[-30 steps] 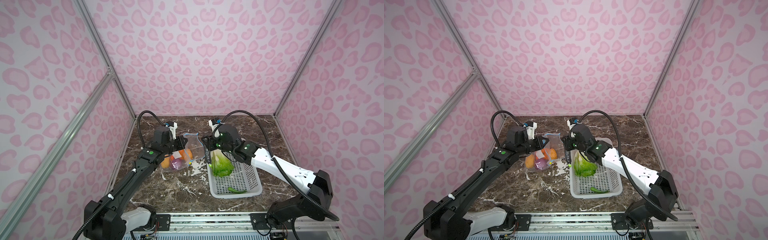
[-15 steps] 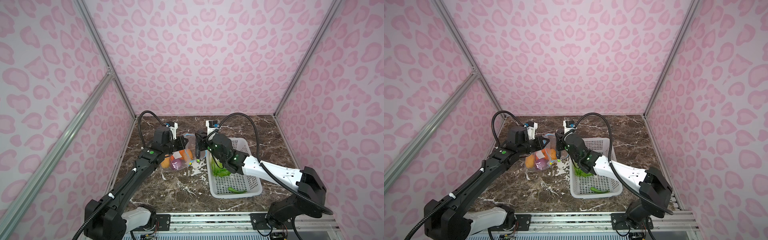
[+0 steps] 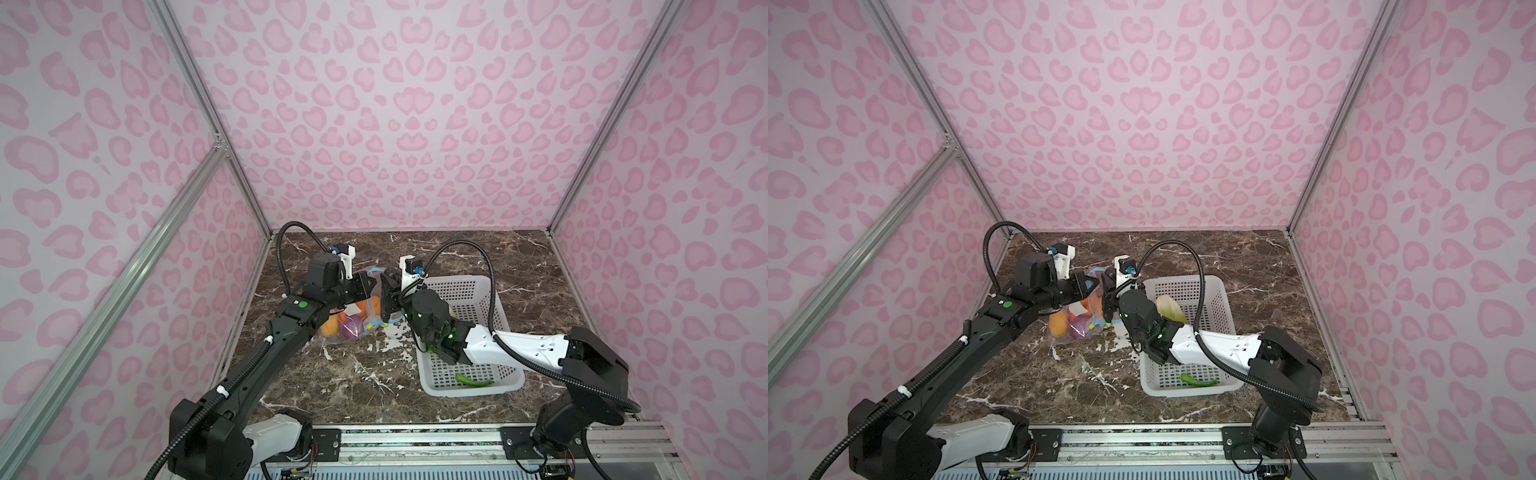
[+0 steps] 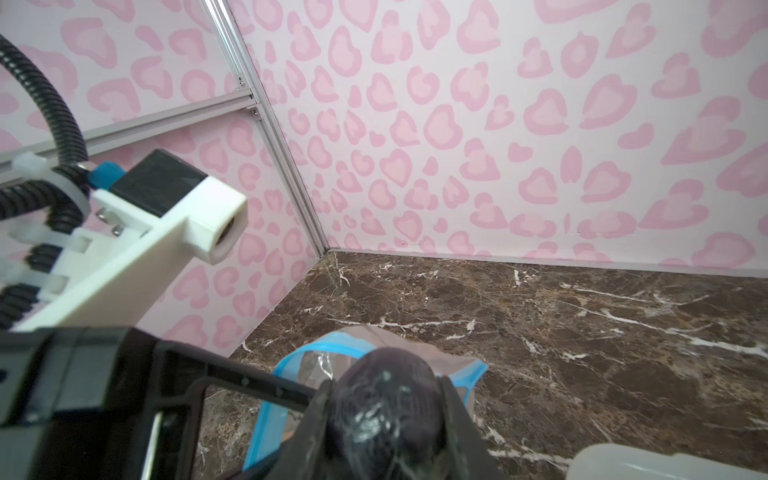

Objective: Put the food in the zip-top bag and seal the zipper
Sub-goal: 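Carry the eggplant to the bag mouth held by the left gripper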

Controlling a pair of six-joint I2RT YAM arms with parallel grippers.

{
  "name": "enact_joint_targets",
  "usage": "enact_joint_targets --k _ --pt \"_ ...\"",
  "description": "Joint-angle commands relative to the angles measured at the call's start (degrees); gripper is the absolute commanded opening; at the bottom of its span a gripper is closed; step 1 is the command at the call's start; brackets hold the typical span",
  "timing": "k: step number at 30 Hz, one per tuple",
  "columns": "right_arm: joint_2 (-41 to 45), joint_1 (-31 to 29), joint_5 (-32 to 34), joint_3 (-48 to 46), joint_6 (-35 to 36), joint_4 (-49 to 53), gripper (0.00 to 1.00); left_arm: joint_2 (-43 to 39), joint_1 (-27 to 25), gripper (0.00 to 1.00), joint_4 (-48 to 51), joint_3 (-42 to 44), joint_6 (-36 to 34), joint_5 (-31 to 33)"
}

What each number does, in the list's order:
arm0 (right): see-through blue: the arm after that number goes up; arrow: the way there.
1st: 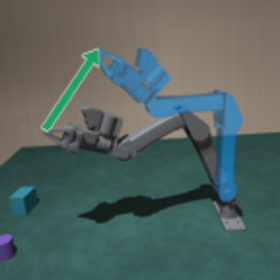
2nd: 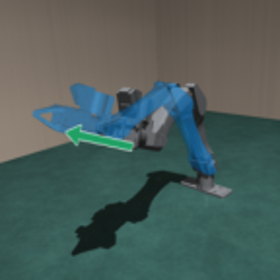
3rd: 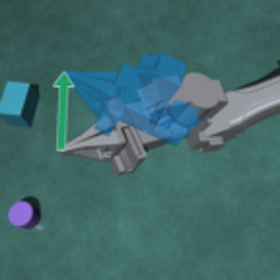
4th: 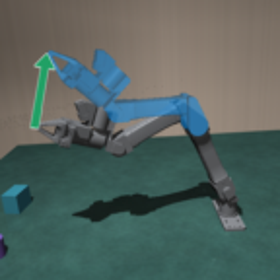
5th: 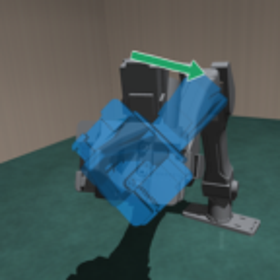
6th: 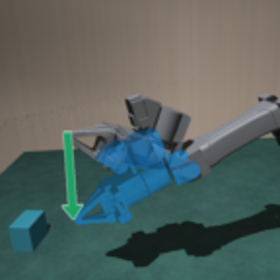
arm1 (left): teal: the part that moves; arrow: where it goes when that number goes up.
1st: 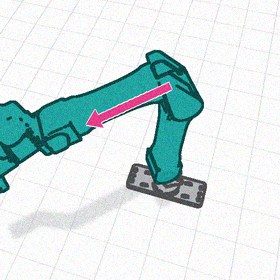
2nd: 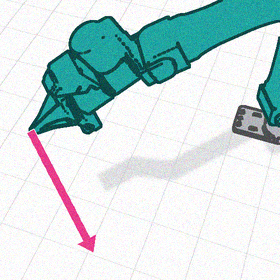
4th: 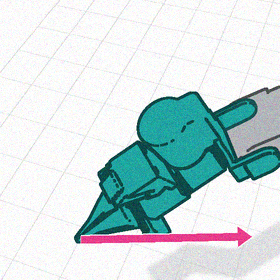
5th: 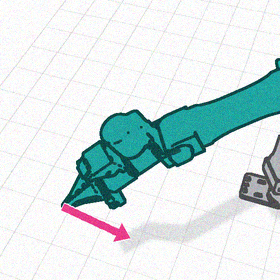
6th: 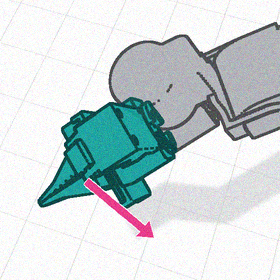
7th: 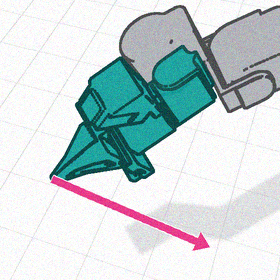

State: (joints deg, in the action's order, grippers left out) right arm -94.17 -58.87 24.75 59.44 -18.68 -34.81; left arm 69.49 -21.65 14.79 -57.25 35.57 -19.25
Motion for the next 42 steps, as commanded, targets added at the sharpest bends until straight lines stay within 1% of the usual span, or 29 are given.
enact_joint_targets --k 1,5,13,20,29,33,37,42 --pt "0.4 -0.2 3.4 -0.4 1.8 -3.0 0.17 -0.2 0.1 0.02 -0.9 -0.8 0.2 -0.3" --pt "0.5 0.3 5.2 1.6 5.6 -3.0 0.16 0.0 0.1 0.02 -0.9 -0.8 0.2 -0.5" --pt "-0.1 2.3 4.7 3.1 5.2 -3.5 0.16 0.1 0.1 0.02 -0.9 -0.8 0.2 -0.5" --pt "-1.1 1.4 2.1 2.0 1.0 -3.6 0.16 -0.2 0.1 0.02 -0.7 -0.7 0.2 0.1" --pt "-0.6 0.2 -1.6 -1.2 -6.2 -1.4 0.16 -0.7 0.1 0.02 -0.5 -0.6 0.5 0.8" --pt "-0.9 0.3 -3.4 -1.1 -7.2 0.1 0.18 -0.8 0.1 0.02 -0.6 -0.6 0.3 0.7" --pt "-1.4 1.7 -5.5 -1.1 -10.5 2.4 0.19 -1.0 0.1 0.02 -1.1 -0.6 0.0 -0.1" --pt "-2.4 4.1 -9.9 -0.8 -13.5 3.7 0.22 -1.3 0.1 0.02 -1.6 -0.6 -0.3 -1.1"
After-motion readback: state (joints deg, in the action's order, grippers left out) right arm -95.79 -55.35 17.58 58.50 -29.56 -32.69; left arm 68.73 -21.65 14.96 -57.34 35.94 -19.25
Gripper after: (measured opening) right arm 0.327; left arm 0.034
